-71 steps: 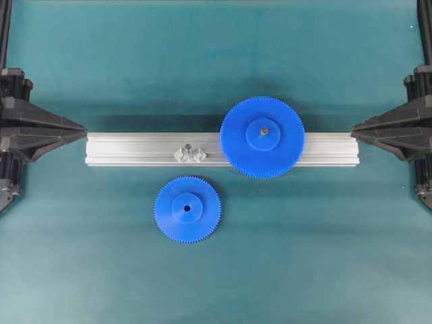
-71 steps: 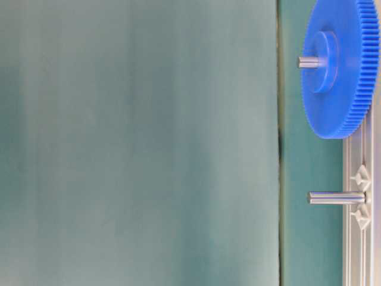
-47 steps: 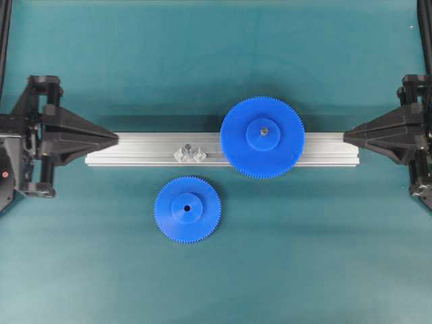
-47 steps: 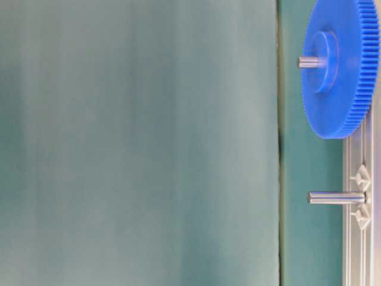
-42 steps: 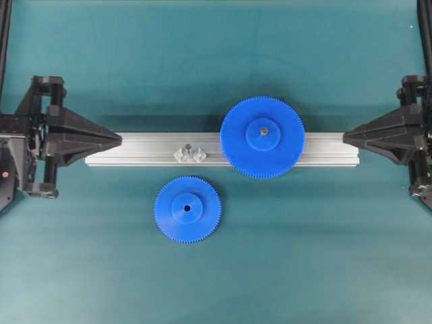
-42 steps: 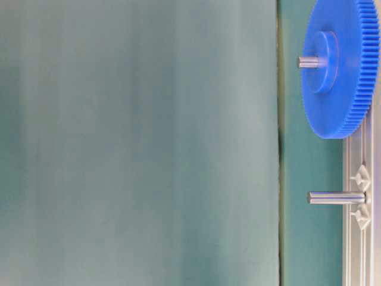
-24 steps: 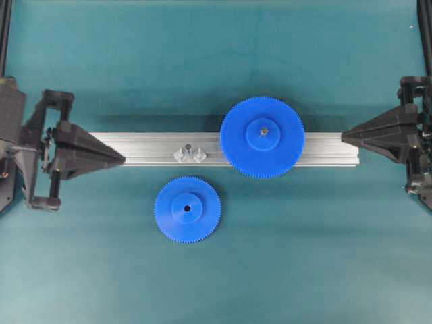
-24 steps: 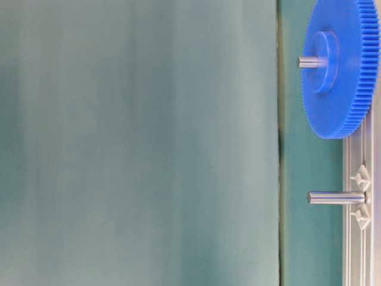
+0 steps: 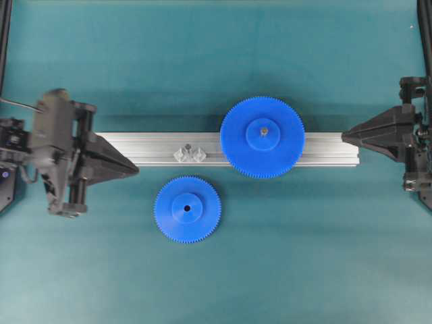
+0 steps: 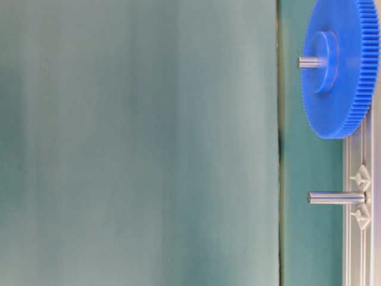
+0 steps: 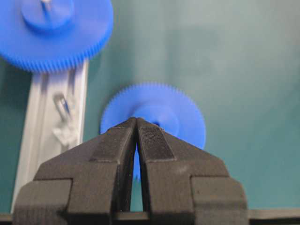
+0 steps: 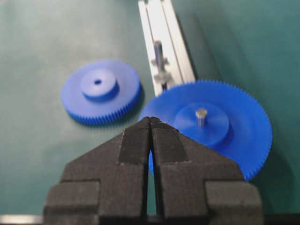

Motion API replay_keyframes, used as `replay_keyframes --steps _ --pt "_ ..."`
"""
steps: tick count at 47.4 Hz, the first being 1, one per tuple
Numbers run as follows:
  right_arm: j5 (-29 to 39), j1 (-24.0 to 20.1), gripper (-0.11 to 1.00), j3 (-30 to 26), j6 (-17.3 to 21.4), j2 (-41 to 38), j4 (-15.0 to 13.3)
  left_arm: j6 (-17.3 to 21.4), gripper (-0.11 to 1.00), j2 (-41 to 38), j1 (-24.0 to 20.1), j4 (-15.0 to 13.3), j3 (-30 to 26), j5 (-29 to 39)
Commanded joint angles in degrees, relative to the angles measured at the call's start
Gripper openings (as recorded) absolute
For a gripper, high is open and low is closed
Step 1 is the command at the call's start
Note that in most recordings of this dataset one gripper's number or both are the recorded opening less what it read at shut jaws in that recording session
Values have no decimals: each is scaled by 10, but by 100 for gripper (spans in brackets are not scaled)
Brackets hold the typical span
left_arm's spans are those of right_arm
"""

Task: Insert the small gear onto the shaft.
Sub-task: 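Move the left gripper over the loose small blue gear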

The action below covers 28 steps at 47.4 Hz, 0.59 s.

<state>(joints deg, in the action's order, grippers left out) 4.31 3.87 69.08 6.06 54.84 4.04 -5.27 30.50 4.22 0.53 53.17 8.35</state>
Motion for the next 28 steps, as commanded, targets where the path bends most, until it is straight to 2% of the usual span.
replay_keyframes --steps 1,28 --pt "6 3 4 -10 5 -5 0 1 12 -16 6 1 -26 19" --pt "9 8 4 -6 6 -5 0 0 12 -135 25 2 -103 70"
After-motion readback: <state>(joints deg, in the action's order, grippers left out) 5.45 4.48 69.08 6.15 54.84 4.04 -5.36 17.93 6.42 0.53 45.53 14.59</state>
